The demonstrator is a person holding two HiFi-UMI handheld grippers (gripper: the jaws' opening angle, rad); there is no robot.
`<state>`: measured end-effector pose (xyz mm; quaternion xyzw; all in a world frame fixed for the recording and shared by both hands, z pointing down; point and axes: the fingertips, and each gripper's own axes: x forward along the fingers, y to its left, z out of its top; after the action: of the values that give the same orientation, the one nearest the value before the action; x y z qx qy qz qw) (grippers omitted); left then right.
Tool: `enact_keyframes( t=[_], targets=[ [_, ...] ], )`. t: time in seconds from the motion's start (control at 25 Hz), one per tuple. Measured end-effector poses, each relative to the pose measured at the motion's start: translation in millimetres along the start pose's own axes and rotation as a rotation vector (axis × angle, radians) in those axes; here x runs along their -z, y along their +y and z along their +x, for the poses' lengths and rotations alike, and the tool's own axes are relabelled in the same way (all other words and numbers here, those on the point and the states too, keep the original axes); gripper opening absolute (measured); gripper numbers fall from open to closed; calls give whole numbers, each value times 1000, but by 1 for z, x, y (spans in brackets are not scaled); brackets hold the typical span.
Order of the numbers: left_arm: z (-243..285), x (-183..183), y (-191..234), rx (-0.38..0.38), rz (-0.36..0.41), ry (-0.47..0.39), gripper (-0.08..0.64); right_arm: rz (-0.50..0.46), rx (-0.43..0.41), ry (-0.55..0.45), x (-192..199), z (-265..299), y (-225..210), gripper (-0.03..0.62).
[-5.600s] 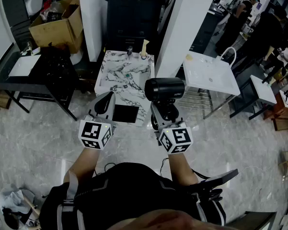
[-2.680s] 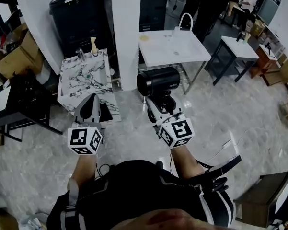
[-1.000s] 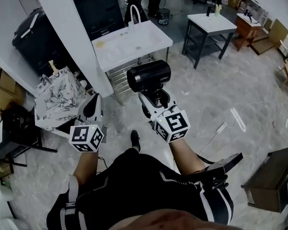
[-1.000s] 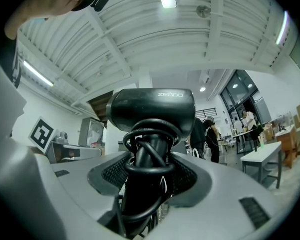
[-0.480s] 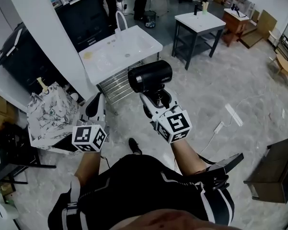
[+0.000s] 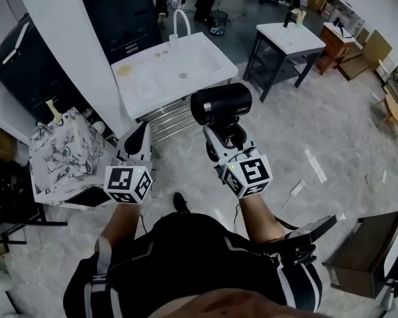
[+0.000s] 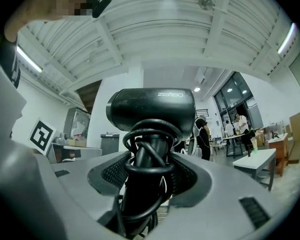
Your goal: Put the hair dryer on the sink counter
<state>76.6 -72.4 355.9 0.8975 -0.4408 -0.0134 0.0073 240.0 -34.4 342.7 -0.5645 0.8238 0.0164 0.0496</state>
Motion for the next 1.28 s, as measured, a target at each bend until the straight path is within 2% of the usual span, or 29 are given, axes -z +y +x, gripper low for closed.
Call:
enact_keyframes(
  t=[0.36,0.6,0.92,1.28],
  targets=[
    [44,-3,47,-3,-16,-6,2,8,-5,17,9,69,-12,241],
    [74,-2,86,-14,-65,-30,2,-21,3,32,10,112,-17,241],
    [93,-6,143,-46,-74,-69,2,-63,-15,52,10,168,-12,241],
    [103,-7,159,-57,-70,-67,2,-54,-48,50,12,199,-12,241]
  ],
)
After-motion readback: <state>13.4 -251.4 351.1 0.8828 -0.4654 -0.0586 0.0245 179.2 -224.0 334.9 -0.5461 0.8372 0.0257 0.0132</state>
